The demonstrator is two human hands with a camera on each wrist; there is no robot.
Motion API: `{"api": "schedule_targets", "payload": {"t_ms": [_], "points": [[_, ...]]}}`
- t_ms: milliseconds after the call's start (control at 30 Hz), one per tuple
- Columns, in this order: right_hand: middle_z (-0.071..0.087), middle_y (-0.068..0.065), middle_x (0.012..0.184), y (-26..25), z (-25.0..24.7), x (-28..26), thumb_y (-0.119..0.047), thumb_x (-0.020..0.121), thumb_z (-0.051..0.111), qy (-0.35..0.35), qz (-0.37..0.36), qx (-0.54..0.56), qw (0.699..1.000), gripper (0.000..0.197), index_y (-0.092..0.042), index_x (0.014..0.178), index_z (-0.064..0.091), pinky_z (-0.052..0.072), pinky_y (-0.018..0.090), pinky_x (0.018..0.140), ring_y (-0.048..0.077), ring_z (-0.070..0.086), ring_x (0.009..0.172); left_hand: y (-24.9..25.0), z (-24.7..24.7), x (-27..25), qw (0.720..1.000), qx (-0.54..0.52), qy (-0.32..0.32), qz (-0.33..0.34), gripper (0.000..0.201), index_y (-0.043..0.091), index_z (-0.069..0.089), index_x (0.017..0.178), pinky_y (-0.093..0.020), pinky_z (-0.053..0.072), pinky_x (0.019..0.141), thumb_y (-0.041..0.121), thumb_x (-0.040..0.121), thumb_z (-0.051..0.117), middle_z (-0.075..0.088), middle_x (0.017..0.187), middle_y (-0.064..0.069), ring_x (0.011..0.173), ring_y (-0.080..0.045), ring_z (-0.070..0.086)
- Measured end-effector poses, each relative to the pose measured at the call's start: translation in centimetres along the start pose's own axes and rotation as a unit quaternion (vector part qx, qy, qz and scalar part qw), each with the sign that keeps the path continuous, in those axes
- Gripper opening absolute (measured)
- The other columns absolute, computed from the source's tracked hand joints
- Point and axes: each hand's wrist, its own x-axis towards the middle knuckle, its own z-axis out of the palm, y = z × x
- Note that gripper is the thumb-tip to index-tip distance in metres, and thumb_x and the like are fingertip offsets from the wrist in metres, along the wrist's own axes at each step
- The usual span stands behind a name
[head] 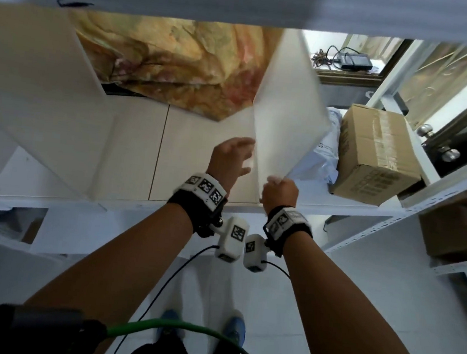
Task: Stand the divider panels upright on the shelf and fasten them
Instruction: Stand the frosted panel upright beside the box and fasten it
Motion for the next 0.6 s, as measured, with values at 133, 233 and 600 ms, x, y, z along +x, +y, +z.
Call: {"api": "schedule_targets", "payload": {"t_ms": [133,233,600], "points": [[0.07,0.017,0.094,1.6,-1.6,-0.7,0.001,0.09,0.054,-0.004,0.057,0.266,0.962,0.019,-0.007,0.1,0.068,0.061,0.042,0.07,0.029,0.069,0.078,-4.8,-0.3,0.8,0.992,0.107,0.028,-0.059,0.022,0.016,0.069,0.092,-0.037,0.055,0.081,0.0,0.09,0.054,0.068,0.098,-0.008,0.093,-0.022,0.062],[0.07,0.017,0.101,2.7,-2.6,-0.5,0.002,0.094,0.051,0.015,0.01,0.295,0.955,0.022,-0.004,0.11,0.065,0.06,0.04,0.073,0.029,0.071,0.087,-8.4,-0.4,1.5,0.968,0.246,-0.006,-0.054,0.031,0.013,0.069,0.112,-0.036,0.051,0.099,0.0,0.085,0.063,0.069,0.119,-0.009,0.11,-0.023,0.063],[0.073,0.016,0.093,6.5,-4.0,-0.1,0.003,0.091,0.054,0.03,-0.023,0.278,0.96,0.022,-0.009,0.098,0.071,0.057,0.047,0.086,0.03,0.071,0.086,-15.1,3.3,4.0,0.776,0.607,-0.13,0.109,0.097,0.025,0.021,0.156,-0.052,-0.005,0.123,0.063,0.08,0.068,0.017,0.166,-0.001,0.155,-0.021,0.005]]}}
